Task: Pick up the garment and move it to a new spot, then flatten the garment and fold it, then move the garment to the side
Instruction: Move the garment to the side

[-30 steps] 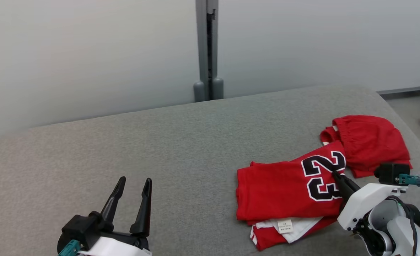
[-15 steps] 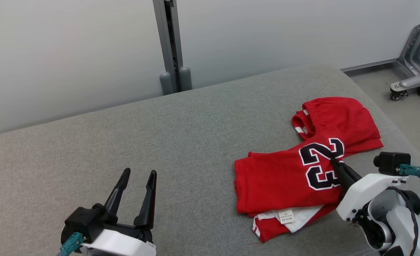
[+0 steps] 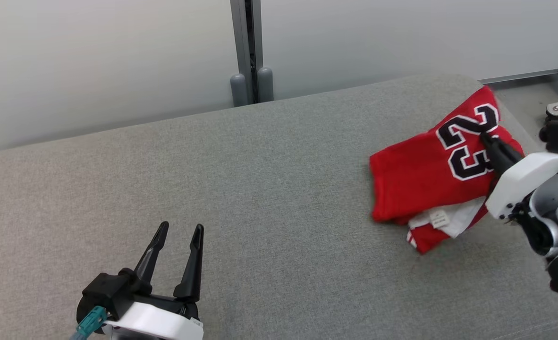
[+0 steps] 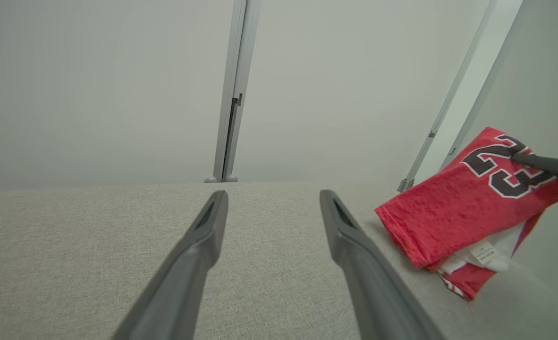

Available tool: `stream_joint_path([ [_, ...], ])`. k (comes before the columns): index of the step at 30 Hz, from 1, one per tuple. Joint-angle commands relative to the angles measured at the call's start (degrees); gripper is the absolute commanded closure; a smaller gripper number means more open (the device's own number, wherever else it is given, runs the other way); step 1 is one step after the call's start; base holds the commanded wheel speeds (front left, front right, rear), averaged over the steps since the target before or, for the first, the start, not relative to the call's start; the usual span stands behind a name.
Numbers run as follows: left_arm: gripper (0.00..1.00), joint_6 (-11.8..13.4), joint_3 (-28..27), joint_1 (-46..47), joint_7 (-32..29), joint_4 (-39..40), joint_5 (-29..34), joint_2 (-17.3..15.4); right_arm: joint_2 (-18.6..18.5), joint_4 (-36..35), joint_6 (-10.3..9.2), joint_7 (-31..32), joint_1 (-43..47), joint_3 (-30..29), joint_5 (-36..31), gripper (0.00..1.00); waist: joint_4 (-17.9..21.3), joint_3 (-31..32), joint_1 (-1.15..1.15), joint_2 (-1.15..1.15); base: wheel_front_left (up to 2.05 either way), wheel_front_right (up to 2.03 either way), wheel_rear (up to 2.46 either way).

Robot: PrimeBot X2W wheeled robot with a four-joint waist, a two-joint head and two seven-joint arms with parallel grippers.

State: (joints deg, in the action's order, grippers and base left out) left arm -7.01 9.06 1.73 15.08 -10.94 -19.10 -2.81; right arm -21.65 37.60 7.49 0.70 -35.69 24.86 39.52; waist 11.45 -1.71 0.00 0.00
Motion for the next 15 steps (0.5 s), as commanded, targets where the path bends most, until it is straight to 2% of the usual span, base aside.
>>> stream_joint_path([
  [1, 0.0, -0.29, -0.32, 1.4, 0.08, 0.13, 0.59, -0.21, -1.36, 1.65, 0.01, -0.17, -2.28, -0.36, -0.1, 1.0, -0.55, -1.1, 0.0, 0.0, 0.0, 0.0, 0.0],
  [7, 0.0, -0.38, -0.4, 1.95, 0.08, 0.27, 0.64, -0.57, -4.01, 7.44, 0.01, -0.44, -6.61, -1.1, -2.13, 1.0, -0.79, -2.86, 0.0, 0.0, 0.0, 0.0, 0.0],
  [13, 0.0, -0.53, -0.32, 2.81, 0.08, 0.26, 0.42, -1.11, -5.07, 16.04, 0.01, -1.38, -10.56, -1.1, -6.27, 1.0, -0.26, -4.41, 0.0, 0.0, 0.0, 0.0, 0.0],
  [15, 0.0, -0.54, -0.25, 3.17, 0.08, 0.25, 0.33, -1.18, -4.94, 18.68, 0.01, -1.68, -11.61, -0.82, -8.26, 0.8, 0.02, -4.74, 0.0, 0.0, 0.0, 0.0, 0.0],
])
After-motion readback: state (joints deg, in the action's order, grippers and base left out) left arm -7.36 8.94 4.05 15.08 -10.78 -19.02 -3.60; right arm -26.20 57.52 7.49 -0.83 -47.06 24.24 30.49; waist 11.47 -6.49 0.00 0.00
